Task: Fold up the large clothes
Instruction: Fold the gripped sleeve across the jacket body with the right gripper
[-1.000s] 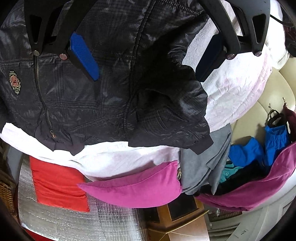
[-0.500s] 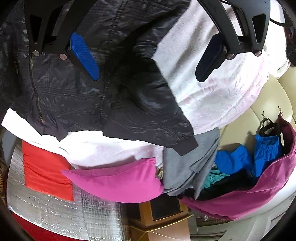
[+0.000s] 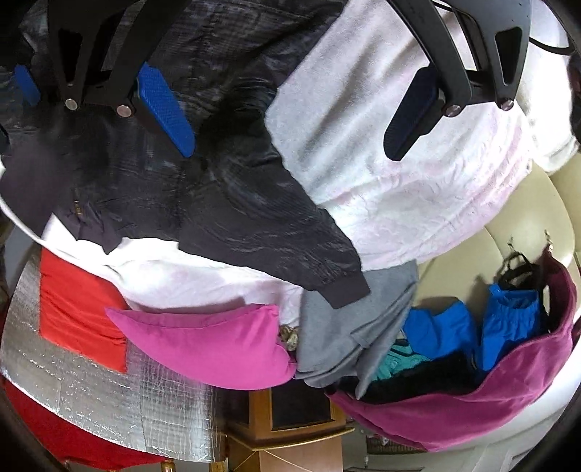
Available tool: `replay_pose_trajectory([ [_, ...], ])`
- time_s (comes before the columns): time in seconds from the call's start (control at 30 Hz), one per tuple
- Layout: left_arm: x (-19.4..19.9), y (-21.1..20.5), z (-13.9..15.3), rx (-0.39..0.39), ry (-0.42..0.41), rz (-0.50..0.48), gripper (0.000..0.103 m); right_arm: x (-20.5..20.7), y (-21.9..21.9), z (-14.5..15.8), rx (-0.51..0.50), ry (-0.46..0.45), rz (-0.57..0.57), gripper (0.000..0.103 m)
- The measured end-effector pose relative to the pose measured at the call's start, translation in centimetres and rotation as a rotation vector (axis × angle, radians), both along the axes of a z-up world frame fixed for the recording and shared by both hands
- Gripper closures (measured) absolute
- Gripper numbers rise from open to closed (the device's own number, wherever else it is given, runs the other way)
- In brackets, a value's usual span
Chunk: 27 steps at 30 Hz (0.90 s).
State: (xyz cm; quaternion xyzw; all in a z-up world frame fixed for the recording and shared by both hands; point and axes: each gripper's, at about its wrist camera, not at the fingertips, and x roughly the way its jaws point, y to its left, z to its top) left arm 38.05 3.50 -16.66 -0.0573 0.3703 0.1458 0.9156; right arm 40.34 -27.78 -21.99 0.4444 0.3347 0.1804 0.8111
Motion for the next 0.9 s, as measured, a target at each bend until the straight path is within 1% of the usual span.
replay_pose_trajectory([
  [0.07,0.2,-0.9,0.0,-0.017,0.007,-0.035,0.0,-1.0,-0.9,0.9,-0.001,-0.033,0.04,0.019],
  [0.1,0.2,-1.2,0.1,-0.021,0.009,-0.048,0.0,-1.5,-1.3,1.6,-0.014,-0.051,0.041,0.019],
  [0.17,0.1,-2.5,0.2,-0.035,0.01,-0.092,0.0,-2.3,-2.8,3.1,-0.066,-0.085,-0.017,0.019],
  [0.27,0.1,-4.2,-0.1,-0.067,0.025,-0.181,0.0,-4.2,-6.9,4.3,-0.132,-0.086,-0.195,0.019],
  [0.3,0.2,-4.8,-0.2,-0.063,0.03,-0.209,0.0,-4.8,-8.4,4.4,-0.14,-0.08,-0.251,0.019],
  [0.37,0.6,-5.7,-0.7,-0.055,0.048,-0.253,0.0,-6.1,-11.7,4.3,-0.187,-0.042,-0.411,0.019],
  [0.43,1.0,-6.0,-1.1,-0.046,0.067,-0.257,0.0,-7.0,-14.6,3.8,-0.253,0.012,-0.536,0.019],
  [0.5,1.4,-5.8,-1.5,-0.037,0.082,-0.242,0.0,-7.5,-16.6,2.9,-0.297,0.042,-0.605,0.019],
  [0.53,1.6,-5.8,-1.6,-0.037,0.086,-0.239,0.0,-7.6,-17.5,2.3,-0.3,0.06,-0.626,0.019],
  [0.6,2.0,-5.7,-1.9,-0.04,0.102,-0.234,0.0,-7.7,-19.8,0.9,-0.251,0.094,-0.648,0.019],
  [0.7,2.9,-5.5,-3.1,-0.057,0.156,-0.218,0.0,-7.5,-22.2,-0.5,-0.201,0.119,-0.653,0.019],
  [0.73,2.9,-5.5,-3.3,-0.063,0.169,-0.215,0.0,-6.7,-22.0,-1.1,-0.197,0.134,-0.649,0.019],
  [0.77,3.0,-5.6,-3.6,-0.063,0.18,-0.211,0.0,-6.9,-22.8,-1.8,-0.184,0.147,-0.644,0.019],
  [0.87,2.8,-6.1,-3.7,-0.04,0.174,-0.212,0.0,-5.9,-23.5,-4.2,-0.086,0.19,-0.6,0.019],
  [0.9,2.7,-6.3,-3.7,-0.029,0.17,-0.22,0.0,-5.6,-23.4,-4.6,-0.083,0.197,-0.589,0.019],
])
